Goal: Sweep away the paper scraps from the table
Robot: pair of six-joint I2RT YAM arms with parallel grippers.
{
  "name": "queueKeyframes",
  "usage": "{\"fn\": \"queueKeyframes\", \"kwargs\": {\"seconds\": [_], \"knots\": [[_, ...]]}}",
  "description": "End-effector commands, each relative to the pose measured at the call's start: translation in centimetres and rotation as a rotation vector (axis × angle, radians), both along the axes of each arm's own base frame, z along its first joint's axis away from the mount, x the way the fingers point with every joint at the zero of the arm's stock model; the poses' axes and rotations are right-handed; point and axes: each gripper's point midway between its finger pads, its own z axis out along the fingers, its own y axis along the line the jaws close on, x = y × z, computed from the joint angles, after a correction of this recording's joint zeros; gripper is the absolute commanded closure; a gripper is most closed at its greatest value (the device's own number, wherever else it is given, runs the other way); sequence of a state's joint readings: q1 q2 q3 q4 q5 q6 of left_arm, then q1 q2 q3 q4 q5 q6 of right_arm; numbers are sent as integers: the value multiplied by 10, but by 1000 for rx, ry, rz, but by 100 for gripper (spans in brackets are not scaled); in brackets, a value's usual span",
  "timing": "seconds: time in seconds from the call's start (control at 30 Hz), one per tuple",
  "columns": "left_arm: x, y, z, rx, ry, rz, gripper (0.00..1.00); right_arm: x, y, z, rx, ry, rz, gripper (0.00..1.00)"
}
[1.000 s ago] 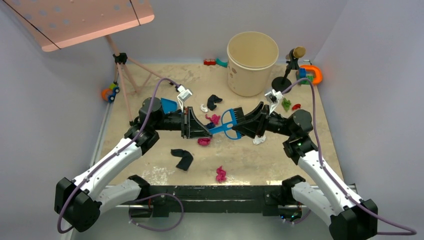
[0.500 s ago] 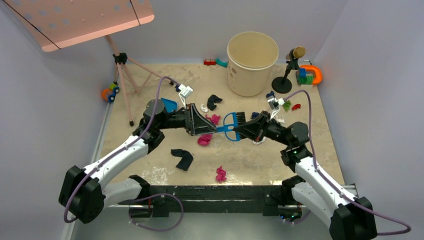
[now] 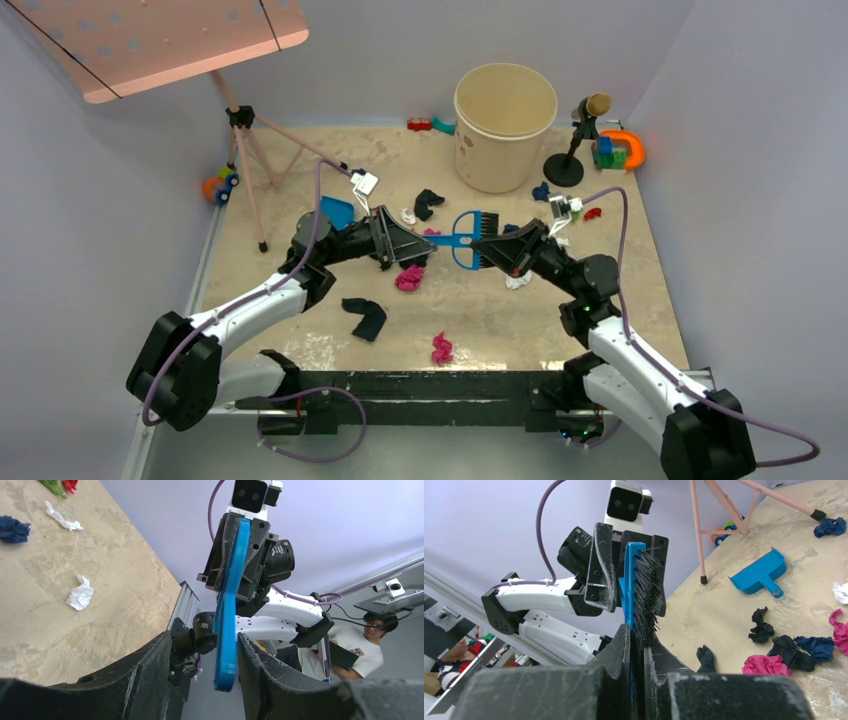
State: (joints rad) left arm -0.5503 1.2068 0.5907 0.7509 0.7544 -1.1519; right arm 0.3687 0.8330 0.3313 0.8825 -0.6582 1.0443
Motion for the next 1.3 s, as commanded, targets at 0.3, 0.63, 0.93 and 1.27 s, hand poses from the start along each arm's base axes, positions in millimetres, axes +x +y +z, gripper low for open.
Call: {"fn": "queueKeyframes", "kwargs": {"seconds": [0.3,0.63,0.93,1.27], "knots": [[6,4,30,-70,-104,62,70,17,7,1,29,22,-46,100],[33,33,26,16,-69,199,100,28,22,-13,-40,37,-46,15],[49,166,-17,703,60,727,100,87,26,-54,-491,-73,-248,7],[34,277,-27,1157,133,1122,100,155,119,-94,-895,-281,-131,7]]}}
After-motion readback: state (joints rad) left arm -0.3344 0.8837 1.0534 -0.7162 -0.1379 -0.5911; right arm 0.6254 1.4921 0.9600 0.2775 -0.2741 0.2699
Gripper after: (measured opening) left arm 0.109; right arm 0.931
